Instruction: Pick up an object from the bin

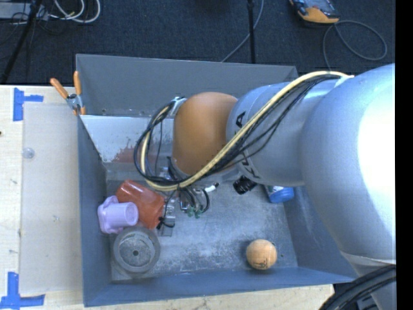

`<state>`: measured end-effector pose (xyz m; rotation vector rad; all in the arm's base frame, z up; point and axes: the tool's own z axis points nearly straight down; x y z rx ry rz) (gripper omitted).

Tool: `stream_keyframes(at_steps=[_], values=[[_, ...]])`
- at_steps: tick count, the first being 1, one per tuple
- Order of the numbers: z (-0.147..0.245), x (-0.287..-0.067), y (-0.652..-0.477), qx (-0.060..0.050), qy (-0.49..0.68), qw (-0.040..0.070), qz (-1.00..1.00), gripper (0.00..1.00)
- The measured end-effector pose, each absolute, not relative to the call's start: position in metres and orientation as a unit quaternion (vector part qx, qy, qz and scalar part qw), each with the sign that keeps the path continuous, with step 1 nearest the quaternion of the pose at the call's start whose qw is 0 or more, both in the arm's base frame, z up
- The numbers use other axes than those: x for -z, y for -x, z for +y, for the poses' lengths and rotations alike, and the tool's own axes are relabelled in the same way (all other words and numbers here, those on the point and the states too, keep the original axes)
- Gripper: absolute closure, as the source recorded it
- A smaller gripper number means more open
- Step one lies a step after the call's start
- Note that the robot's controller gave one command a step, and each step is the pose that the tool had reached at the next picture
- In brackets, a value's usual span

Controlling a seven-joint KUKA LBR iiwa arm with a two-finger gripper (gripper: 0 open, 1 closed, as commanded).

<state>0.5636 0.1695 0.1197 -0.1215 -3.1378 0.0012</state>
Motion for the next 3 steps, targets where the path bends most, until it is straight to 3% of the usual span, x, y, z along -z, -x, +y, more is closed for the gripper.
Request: stream_keyframes(at_steps=[1,2,3], values=[[0.1870,-0.0899,-0.5620,-0.002,-0.029,0.003,-1.000,0.00],[0.1922,-0.0920,-0.5627,-0.003,-0.079,-0.005,-0.997,1.00],[0.1922,-0.0920,-0.5627,-0.003,-0.078,-0.005,-0.997,1.00]])
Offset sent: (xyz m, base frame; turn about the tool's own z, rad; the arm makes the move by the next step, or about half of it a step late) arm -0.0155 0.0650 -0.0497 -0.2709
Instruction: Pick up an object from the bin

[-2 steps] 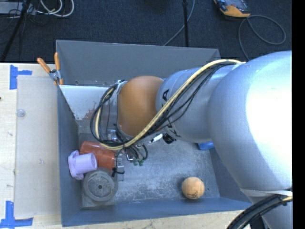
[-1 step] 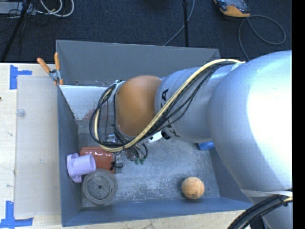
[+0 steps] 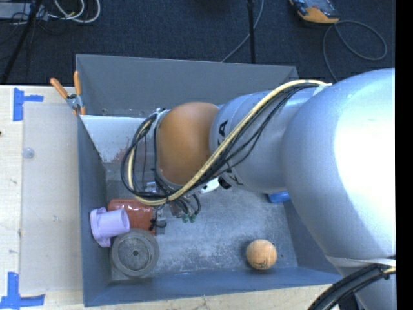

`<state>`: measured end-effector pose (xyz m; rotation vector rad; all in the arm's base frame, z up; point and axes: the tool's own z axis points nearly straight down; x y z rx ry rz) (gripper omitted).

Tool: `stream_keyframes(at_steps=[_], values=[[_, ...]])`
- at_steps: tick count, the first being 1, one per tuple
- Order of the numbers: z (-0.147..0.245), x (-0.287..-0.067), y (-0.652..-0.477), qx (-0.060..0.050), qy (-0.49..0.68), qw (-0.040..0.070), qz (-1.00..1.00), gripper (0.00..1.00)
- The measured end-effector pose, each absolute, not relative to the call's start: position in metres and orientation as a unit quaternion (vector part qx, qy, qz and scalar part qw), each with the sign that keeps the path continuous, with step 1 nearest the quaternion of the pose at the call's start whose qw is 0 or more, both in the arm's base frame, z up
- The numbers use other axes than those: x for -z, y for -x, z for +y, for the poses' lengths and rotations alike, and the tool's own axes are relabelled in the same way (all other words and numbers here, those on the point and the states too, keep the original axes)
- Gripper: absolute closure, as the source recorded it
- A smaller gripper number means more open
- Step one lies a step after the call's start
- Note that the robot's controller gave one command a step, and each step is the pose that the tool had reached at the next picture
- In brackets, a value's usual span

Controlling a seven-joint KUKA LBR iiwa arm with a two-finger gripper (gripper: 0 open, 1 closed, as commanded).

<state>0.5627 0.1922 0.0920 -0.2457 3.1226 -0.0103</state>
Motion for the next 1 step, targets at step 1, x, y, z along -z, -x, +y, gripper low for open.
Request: stream_keyframes(at_steps=[1], values=[[0.1937,-0.2013,-0.5604,0.003,0.076,0.005,0.997,1.00]])
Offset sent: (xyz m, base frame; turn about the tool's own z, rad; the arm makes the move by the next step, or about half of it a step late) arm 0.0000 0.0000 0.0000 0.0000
